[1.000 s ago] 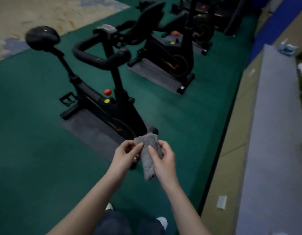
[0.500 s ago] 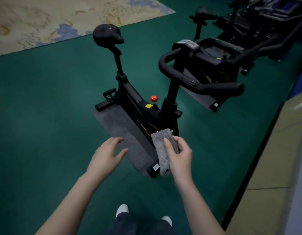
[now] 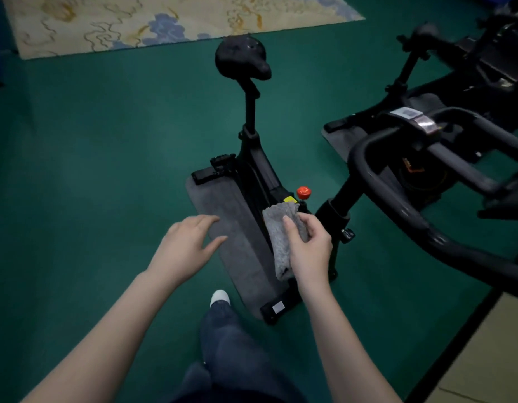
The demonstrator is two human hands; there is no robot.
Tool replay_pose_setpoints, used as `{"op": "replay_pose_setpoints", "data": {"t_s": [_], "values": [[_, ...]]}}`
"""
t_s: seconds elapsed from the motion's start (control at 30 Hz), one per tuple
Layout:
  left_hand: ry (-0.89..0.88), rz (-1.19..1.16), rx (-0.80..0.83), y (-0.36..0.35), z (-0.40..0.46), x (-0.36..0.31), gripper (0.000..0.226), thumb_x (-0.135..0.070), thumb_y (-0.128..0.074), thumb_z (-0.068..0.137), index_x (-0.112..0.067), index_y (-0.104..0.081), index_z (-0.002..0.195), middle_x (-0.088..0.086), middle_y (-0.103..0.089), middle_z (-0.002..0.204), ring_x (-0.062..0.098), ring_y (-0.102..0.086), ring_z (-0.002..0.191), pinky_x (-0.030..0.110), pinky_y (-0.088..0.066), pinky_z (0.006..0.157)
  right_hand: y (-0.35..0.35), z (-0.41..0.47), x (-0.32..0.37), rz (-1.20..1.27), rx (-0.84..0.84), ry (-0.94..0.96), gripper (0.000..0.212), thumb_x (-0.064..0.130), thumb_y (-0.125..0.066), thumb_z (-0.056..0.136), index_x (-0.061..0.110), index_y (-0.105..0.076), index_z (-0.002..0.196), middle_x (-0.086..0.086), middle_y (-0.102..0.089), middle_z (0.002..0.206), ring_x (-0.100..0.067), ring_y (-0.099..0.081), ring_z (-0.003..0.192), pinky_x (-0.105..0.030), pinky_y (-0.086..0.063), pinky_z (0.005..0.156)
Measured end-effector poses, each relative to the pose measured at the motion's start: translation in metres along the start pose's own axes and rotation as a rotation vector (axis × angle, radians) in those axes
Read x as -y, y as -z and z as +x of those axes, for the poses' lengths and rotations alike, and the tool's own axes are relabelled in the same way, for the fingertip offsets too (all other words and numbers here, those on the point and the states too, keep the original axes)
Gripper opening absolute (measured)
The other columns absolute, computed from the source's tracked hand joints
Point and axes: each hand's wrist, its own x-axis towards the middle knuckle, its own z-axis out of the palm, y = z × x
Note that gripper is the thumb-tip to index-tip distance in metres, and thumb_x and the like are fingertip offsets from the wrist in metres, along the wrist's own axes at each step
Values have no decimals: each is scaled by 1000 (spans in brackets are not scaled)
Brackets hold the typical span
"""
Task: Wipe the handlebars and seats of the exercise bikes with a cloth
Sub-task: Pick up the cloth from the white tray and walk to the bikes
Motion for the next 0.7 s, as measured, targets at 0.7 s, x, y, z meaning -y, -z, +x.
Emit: {"op": "replay_pose_setpoints", "data": {"t_s": [0.7], "values": [[-287,54,150,85,263,89,46,-44,-54,92,-16,-57,128,-1,-58,129,21,-50,122,39,-38,101,-117,146,52,-91,-378,-122,21,24,-68,88,42,-59,80,36,-63,83,15,-58,81,0,-40,66]]}}
